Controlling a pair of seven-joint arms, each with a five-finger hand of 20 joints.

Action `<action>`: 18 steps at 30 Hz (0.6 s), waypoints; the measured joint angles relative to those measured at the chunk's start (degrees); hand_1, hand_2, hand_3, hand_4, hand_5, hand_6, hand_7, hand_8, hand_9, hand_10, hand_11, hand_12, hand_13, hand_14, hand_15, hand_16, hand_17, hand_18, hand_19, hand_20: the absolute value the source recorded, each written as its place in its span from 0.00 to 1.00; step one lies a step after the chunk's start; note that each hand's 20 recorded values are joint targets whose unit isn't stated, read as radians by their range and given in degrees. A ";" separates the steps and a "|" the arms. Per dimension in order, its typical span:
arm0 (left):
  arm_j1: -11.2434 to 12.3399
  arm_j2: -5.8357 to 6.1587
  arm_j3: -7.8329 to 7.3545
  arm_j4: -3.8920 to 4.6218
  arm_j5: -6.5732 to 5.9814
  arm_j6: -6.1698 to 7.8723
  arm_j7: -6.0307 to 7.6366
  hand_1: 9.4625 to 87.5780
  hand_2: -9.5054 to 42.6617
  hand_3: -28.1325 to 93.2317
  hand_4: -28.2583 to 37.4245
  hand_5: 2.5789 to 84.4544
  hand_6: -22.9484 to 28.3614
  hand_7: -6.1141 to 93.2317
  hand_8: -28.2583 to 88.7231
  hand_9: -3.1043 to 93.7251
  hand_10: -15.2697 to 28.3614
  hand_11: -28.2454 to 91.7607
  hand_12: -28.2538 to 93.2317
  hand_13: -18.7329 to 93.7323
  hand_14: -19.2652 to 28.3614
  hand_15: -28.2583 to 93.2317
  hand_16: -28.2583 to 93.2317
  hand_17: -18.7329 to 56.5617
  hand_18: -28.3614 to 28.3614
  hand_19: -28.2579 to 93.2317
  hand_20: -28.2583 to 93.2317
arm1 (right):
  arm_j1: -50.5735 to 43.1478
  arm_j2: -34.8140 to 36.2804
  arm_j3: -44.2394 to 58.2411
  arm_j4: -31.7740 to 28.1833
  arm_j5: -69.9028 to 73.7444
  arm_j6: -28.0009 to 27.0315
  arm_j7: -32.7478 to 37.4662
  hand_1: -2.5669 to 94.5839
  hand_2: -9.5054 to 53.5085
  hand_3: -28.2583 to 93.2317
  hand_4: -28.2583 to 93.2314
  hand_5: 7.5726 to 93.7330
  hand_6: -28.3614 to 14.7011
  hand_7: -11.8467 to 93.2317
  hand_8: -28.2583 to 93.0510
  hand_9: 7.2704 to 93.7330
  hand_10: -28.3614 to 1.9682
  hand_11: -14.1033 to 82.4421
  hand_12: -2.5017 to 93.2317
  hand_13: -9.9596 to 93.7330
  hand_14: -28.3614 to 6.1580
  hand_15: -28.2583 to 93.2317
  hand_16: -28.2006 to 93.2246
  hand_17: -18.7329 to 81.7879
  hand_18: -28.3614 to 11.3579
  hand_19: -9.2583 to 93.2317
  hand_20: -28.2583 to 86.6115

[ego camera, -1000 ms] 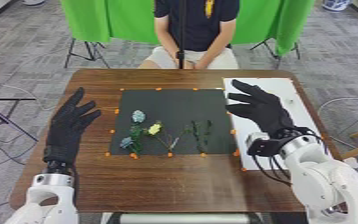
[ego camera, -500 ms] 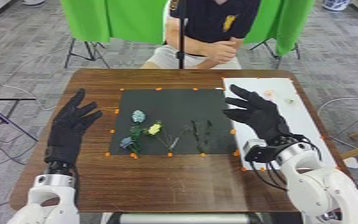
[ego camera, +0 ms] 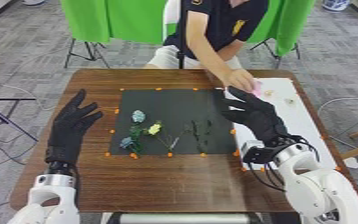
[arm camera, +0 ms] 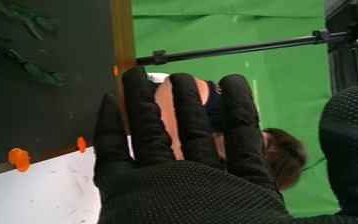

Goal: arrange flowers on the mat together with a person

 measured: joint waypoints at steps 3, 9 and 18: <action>0.00 0.00 0.03 0.00 0.00 0.00 0.00 0.13 0.30 0.88 0.00 0.36 0.50 0.17 0.16 0.38 0.74 0.42 0.31 0.38 0.93 0.61 0.17 0.13 0.91 0.59 0.33 | 0.00 -0.01 0.00 0.00 -0.37 -0.09 0.01 0.16 0.25 0.86 0.00 0.35 0.76 0.21 0.14 0.39 0.53 0.20 0.18 0.40 0.27 0.43 0.38 0.18 0.23 0.48 0.40; 0.08 0.00 0.05 0.00 0.02 0.00 -0.08 0.14 0.30 0.88 0.00 0.36 0.50 0.18 0.16 0.38 0.74 0.42 0.31 0.39 0.93 0.62 0.16 0.13 0.91 0.59 0.33 | -0.01 -0.01 0.02 0.00 -0.80 -0.10 0.08 0.16 0.25 0.86 0.00 0.36 0.76 0.21 0.14 0.39 0.53 0.20 0.18 0.41 0.27 0.44 0.38 0.18 0.23 0.48 0.40; 0.13 -0.09 0.20 -0.07 0.07 0.01 -0.36 0.14 0.30 0.88 0.00 0.36 0.50 0.18 0.16 0.38 0.75 0.43 0.31 0.39 0.93 0.62 0.16 0.13 0.91 0.59 0.33 | -0.07 -0.01 0.00 -0.02 -0.80 -0.10 0.20 0.16 0.25 0.86 0.00 0.36 0.76 0.22 0.14 0.40 0.53 0.20 0.18 0.42 0.27 0.44 0.38 0.18 0.22 0.48 0.41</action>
